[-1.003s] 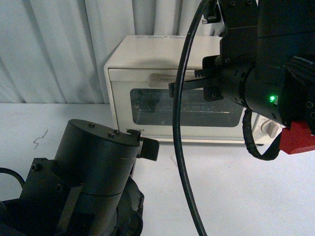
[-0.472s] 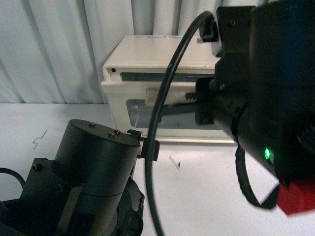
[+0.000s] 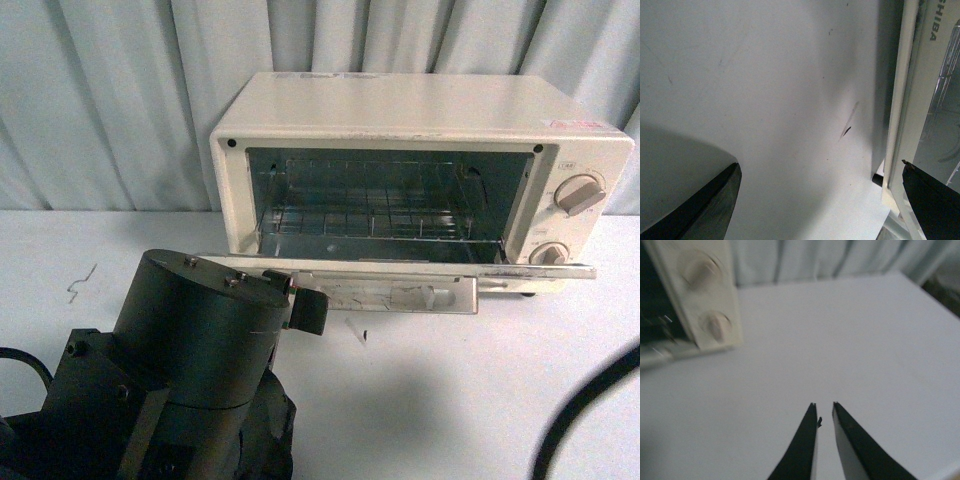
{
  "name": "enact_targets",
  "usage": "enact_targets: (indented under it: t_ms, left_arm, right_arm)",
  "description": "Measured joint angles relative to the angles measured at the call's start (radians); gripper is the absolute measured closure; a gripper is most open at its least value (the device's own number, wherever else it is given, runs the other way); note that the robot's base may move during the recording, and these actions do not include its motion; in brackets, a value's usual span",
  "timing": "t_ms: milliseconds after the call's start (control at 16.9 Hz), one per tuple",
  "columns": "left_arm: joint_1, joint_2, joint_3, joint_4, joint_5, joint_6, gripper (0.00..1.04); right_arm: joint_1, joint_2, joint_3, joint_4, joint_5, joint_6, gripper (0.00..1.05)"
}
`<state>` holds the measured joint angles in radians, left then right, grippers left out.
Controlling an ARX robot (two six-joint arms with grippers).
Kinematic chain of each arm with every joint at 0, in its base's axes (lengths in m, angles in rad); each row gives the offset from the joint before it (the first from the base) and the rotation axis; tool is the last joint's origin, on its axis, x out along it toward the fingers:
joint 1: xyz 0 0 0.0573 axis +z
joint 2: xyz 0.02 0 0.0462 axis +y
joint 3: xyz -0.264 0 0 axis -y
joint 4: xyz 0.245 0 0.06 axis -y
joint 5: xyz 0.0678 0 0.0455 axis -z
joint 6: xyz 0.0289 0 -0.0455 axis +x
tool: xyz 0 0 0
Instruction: Open oven
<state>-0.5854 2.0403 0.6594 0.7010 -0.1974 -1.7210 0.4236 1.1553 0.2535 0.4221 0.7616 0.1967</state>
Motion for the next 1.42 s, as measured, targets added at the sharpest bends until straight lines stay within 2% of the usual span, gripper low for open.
enact_targets:
  t_ms: [59, 177, 236, 295, 354, 413, 472, 531, 649, 826, 1062, 1121, 1416]
  left_arm:
    - [0.000, 0.000, 0.000, 0.000, 0.001, 0.000, 0.07]
    - [0.000, 0.000, 0.000, 0.000, 0.001, 0.000, 0.07]
    - [0.000, 0.000, 0.000, 0.000, -0.001, 0.000, 0.07]
    - [-0.001, 0.000, 0.000, 0.002, -0.001, 0.000, 0.07]
    - [0.000, 0.000, 0.000, 0.002, 0.000, 0.000, 0.07]
    - [-0.001, -0.001, 0.000, 0.002, 0.001, 0.000, 0.07]
    - [-0.001, -0.001, 0.000, 0.002, 0.000, 0.000, 0.07]
    - [-0.001, -0.001, 0.000, 0.001, -0.001, 0.000, 0.07]
    - [0.000, -0.001, 0.000, 0.003, -0.002, 0.000, 0.07]
    - [0.000, -0.001, 0.000, -0.001, 0.000, 0.000, 0.07]
    - [0.000, -0.001, 0.000, -0.001, -0.001, 0.000, 0.07]
    - [0.000, -0.001, 0.000, -0.001, -0.001, 0.000, 0.07]
    - [0.000, -0.001, 0.000, 0.000, -0.001, 0.000, 0.07]
  right_arm:
    - [-0.062, -0.102, -0.066, -0.151, -0.025, 0.113, 0.83]
    - [-0.201, -0.208, -0.113, -0.328, -0.106, 0.338, 0.63]
    - [-0.237, -0.181, -0.113, -0.307, -0.119, 0.428, 0.54]
    - [-0.236, -0.149, -0.116, -0.273, -0.149, 0.473, 0.44]
    - [-0.296, -0.008, -0.202, 0.117, -0.337, 0.386, 0.52]
    - [-0.377, 0.112, -0.259, 0.301, -0.520, 0.245, 0.63]
    - [-0.423, 0.079, -0.261, 0.564, -0.657, 0.101, 0.73]
    - [-0.423, -0.100, -0.261, 0.671, -0.740, -0.020, 0.84]
    - [-0.425, -0.303, -0.261, 0.471, -0.758, -0.142, 1.03]
    - [-0.424, -0.577, -0.259, 0.229, -0.761, -0.180, 1.03]
    - [-0.424, -0.788, -0.252, -0.013, -0.761, -0.190, 1.03]
    - [-0.424, -0.856, -0.245, -0.121, -0.761, -0.190, 1.03]
    - [-0.424, -0.945, -0.244, -0.212, -0.761, -0.190, 1.03]
